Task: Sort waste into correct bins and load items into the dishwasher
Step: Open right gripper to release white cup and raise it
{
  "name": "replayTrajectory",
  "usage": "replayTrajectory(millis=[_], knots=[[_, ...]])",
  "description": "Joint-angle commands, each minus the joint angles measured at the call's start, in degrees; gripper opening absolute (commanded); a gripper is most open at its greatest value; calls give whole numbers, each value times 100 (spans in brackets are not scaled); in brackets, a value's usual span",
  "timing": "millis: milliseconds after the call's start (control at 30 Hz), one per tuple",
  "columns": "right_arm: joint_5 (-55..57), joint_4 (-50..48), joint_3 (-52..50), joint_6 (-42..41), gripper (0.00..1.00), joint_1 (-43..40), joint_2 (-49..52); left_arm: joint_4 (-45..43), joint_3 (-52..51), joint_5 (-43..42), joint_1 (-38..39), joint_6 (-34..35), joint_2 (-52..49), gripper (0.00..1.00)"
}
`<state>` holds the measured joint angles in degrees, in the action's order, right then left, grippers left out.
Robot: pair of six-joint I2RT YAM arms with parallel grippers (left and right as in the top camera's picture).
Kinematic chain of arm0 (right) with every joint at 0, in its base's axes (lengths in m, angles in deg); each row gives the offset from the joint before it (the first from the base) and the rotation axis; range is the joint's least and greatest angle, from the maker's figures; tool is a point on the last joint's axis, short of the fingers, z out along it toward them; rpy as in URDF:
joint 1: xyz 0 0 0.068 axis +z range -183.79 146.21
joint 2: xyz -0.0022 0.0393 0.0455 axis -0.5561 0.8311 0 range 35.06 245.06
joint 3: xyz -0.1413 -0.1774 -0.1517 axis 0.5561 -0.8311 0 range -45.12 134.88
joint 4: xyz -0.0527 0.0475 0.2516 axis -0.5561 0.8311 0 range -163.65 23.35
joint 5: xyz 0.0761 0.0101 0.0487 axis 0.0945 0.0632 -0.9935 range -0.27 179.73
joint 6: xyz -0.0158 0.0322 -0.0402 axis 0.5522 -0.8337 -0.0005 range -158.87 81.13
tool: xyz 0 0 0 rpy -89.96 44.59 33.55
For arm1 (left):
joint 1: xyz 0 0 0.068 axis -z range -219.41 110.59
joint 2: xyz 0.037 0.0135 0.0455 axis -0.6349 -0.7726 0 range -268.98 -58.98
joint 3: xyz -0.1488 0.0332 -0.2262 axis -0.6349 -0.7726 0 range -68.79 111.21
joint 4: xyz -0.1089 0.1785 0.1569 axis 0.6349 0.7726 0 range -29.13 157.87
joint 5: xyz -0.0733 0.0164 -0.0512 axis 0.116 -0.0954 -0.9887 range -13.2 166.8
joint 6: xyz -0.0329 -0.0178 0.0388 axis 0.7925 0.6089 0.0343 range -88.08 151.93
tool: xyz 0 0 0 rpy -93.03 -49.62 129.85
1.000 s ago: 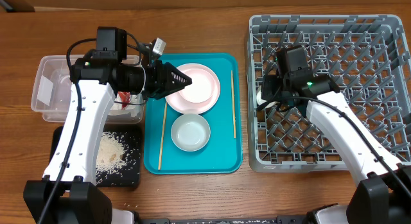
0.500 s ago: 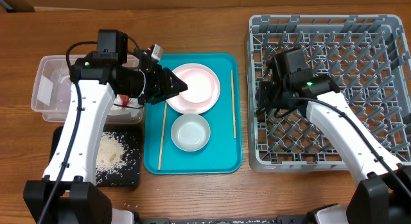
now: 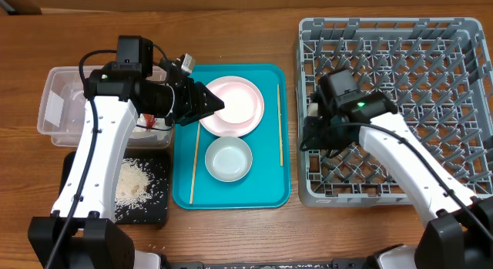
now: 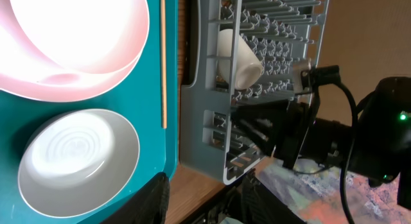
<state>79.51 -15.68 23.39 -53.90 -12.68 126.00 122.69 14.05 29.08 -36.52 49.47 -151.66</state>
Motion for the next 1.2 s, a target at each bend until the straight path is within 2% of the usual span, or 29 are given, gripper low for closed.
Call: replayTrajectory(millis=[0,433,667,1167], knots=[[-35,4,-31,17,34,208,48,59,11,37,24,-131,50,39],[286,350,-33,0,33,332,48,98,11,39,24,-131,50,39],[286,396,-33,0,21,332,50,98,11,39,24,-131,50,39],[474,372,-293,2,19,332,48,136,11,37,24,-131,50,39]])
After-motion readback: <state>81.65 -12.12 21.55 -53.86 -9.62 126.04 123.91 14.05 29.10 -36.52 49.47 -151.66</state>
